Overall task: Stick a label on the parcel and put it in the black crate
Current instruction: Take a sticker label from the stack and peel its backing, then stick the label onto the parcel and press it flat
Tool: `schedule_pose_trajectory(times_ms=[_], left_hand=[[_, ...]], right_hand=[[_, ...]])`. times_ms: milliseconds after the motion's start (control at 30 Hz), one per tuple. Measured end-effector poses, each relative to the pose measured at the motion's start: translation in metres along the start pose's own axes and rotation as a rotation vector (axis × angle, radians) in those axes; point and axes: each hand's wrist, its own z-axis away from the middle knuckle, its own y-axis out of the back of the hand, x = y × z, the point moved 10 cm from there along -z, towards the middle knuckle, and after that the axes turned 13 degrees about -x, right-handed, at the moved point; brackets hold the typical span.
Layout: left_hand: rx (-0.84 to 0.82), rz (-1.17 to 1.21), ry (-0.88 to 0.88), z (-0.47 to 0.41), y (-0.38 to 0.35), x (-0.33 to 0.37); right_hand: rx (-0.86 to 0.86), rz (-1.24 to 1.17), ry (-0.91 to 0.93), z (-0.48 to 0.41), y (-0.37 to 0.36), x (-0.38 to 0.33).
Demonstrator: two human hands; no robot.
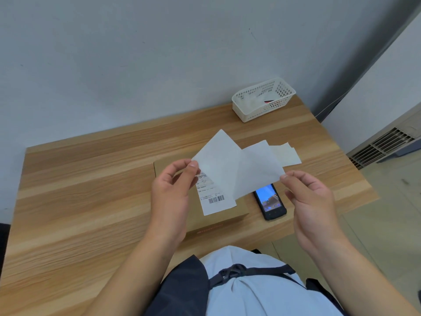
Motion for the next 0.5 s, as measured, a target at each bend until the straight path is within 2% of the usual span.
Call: schedule_pose_trajectory(times_ms=[233, 500], left_hand=[[0.113, 0.039, -0.045, -0.013, -0.022, 0.005], [0.216, -0.006, -0.069, -0.034, -0.036, 0.011]], right_hand=[[0.022, -0.042, -0.003, -0.047, 0.034, -0.015], [0.056, -0.044, -0.093, -0.132, 0.075, -0.025]])
